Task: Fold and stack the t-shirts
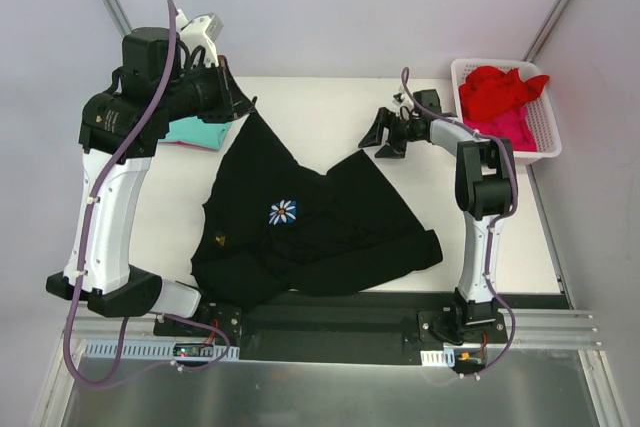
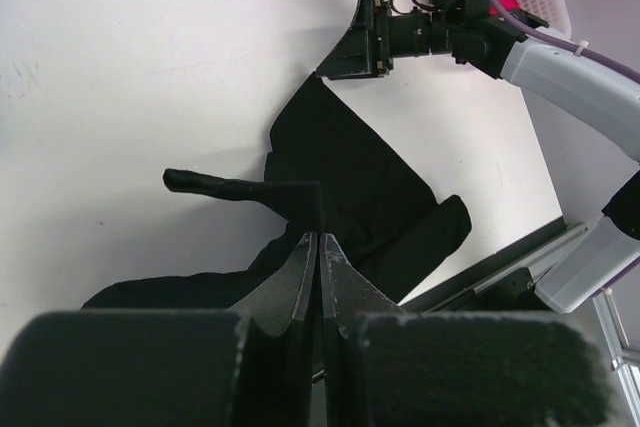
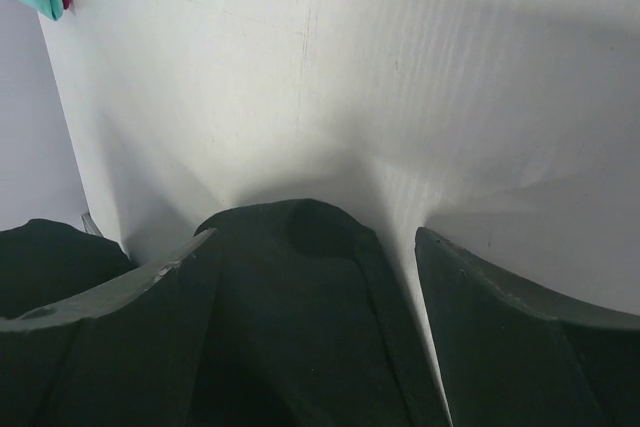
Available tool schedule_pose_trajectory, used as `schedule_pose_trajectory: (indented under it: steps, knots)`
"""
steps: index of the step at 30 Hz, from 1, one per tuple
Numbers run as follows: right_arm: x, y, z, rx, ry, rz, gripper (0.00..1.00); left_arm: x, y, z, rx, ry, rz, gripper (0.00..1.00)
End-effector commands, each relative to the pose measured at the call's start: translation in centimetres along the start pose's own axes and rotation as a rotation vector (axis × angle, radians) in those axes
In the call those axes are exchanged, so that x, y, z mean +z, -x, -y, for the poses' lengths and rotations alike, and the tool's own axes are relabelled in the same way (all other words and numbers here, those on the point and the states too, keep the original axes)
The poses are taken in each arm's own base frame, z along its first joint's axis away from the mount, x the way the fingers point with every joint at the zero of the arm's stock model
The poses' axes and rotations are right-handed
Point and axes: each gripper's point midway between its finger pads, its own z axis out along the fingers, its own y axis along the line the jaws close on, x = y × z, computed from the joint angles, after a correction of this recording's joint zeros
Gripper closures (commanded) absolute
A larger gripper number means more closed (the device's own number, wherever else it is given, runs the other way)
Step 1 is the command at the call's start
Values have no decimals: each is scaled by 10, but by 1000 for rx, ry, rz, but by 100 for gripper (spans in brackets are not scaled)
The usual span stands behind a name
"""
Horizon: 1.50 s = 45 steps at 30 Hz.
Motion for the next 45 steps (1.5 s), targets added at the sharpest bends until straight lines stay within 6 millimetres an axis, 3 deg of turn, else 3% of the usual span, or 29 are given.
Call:
schedule_pose_trajectory:
  steps: [1,18,21,25,32,38,45]
  knots:
    - [0,4,-2,10,39,14,19,-6,5,6,27,-16,32,100]
    - [13,-13,2,46,53,-6,23,-6,0,5,24,-11,21,100]
    - [13,-16,1,45,53,-9,30,-5,0,6,23,-12,21,100]
    - [11,-19,3,49,48,-15,49,-6,-1,6,26,-11,19,100]
    - [5,-30,4,45,31,-25,57,-7,-1,7,24,-12,22,100]
    - [1,-26,4,30,24,-23,65,-9,-2,8,24,-17,23,100]
    - [-9,-14,6,3,-5,-24,84,-11,-3,8,30,-15,25,100]
